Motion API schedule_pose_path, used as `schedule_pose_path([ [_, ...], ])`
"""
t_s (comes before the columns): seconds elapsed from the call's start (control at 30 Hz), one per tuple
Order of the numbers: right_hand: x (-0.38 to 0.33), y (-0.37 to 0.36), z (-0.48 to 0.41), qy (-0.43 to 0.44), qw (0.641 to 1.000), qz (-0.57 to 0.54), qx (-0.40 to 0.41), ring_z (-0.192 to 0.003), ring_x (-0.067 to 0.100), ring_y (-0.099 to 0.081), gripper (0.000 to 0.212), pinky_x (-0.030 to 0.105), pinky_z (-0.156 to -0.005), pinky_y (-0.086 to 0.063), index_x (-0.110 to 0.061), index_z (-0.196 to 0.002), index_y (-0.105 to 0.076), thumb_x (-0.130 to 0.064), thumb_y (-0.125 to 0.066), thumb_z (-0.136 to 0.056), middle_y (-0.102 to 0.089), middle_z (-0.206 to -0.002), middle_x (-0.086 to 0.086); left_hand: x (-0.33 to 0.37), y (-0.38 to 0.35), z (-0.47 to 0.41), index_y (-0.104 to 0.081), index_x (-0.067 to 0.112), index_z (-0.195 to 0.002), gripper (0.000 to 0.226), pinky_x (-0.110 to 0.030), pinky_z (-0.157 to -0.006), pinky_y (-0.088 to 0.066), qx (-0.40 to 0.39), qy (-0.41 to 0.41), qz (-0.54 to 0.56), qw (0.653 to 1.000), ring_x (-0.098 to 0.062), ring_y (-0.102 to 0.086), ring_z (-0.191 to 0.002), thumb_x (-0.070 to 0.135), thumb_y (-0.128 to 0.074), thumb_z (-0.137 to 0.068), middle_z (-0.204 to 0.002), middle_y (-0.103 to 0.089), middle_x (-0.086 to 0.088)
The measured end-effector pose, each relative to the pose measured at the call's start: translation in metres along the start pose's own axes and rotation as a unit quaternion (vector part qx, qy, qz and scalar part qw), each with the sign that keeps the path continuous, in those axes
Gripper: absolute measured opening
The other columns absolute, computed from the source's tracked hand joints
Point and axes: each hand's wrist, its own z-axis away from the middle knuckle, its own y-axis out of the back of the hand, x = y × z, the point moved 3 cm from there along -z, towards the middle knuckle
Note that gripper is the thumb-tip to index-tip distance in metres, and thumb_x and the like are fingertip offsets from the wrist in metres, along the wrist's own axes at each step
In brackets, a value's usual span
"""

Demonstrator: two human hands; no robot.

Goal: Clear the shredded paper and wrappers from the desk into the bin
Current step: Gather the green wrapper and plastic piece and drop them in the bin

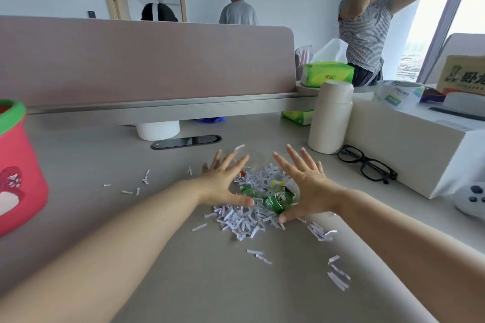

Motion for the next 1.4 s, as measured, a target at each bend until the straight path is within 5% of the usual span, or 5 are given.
schedule_pose_path([
  [0.37,-0.019,-0.026,-0.037,0.084,0.995,-0.020,-0.053,-0.143,0.026,0.011,0.112,0.052,-0.117,0.002,-0.054,-0.132,0.012,-0.081,-0.053,-0.045,0.004,-0.156,-0.009,-0.003,-0.016,-0.002,0.019,0.018,-0.142,0.152,-0.039,-0.115,0.011,-0.067,-0.019,-0.062,0.996,-0.021,0.022,-0.142,0.100,-0.010,-0.018,-0.155,0.022,-0.003],
  [0.57,-0.021,-0.024,-0.032,0.115,0.992,-0.060,-0.004,-0.140,0.023,-0.016,0.094,0.042,-0.117,-0.018,-0.046,-0.134,-0.026,-0.079,-0.051,-0.049,-0.028,-0.150,-0.006,-0.004,-0.014,0.032,0.025,0.020,-0.140,0.149,-0.039,-0.116,0.012,-0.121,-0.030,-0.032,0.992,-0.018,0.026,-0.140,0.099,-0.026,-0.025,-0.152,0.027,0.004],
  [0.77,-0.031,-0.023,-0.027,0.153,0.983,-0.060,0.083,-0.117,0.020,-0.048,0.066,0.022,-0.099,-0.028,-0.032,-0.122,-0.051,-0.059,-0.058,-0.062,-0.056,-0.126,-0.001,0.011,-0.029,0.027,-0.005,0.016,-0.145,0.113,-0.038,-0.117,-0.013,0.053,0.021,-0.034,0.998,-0.023,-0.008,-0.142,0.085,-0.036,-0.061,-0.155,-0.012,-0.002],
  [1.1,-0.038,-0.018,-0.013,0.125,0.979,-0.065,0.144,-0.099,0.020,-0.058,0.038,0.029,-0.078,-0.045,-0.028,-0.108,-0.058,-0.045,-0.066,-0.075,-0.063,-0.106,-0.003,0.013,-0.024,0.035,-0.043,0.009,-0.127,0.058,-0.033,-0.088,-0.043,0.156,0.037,0.021,0.987,-0.027,-0.050,-0.118,0.049,-0.051,-0.086,-0.131,-0.051,-0.007],
  [1.4,-0.046,-0.001,-0.008,0.159,0.958,-0.023,0.238,-0.088,0.028,-0.062,0.015,0.032,-0.074,-0.029,-0.020,-0.096,-0.060,-0.029,-0.057,-0.084,-0.071,-0.089,0.002,0.005,0.000,0.051,-0.018,0.022,-0.057,0.049,-0.029,-0.057,-0.024,0.188,0.041,-0.014,0.981,-0.036,-0.053,-0.076,0.036,-0.049,-0.092,-0.066,-0.046,-0.011],
])
